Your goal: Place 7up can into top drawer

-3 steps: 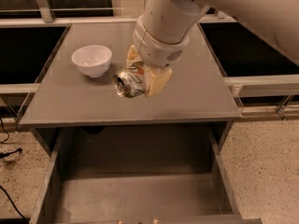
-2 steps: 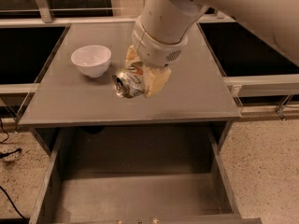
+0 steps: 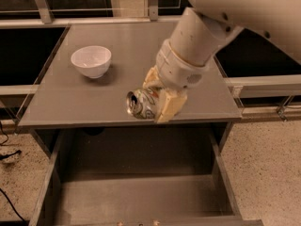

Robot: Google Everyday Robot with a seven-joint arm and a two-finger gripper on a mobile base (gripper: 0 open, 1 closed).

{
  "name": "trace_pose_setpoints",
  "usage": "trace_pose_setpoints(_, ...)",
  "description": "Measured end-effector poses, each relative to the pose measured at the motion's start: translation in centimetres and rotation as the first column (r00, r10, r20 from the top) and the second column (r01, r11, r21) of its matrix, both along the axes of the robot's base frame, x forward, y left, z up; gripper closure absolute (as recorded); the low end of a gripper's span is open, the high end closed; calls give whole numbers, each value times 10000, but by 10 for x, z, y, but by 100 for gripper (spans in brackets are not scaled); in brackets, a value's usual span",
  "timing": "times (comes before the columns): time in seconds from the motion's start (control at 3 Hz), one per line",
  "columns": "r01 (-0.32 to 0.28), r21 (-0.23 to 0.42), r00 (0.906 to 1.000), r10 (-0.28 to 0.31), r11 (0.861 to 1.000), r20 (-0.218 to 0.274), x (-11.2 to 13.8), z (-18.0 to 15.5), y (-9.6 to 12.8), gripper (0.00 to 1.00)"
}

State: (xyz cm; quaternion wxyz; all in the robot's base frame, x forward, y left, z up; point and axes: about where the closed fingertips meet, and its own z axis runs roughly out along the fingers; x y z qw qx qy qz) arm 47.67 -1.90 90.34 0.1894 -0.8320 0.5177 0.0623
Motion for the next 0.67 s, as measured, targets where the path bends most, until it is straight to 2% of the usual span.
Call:
trace_pose_setpoints(0.33, 842, 690, 9849, -725, 9941, -1570, -36, -17, -16, 100)
trace_pose_setpoints(0.67, 1686, 1253, 9552, -1307, 9777, -2655, -68, -27, -23, 100)
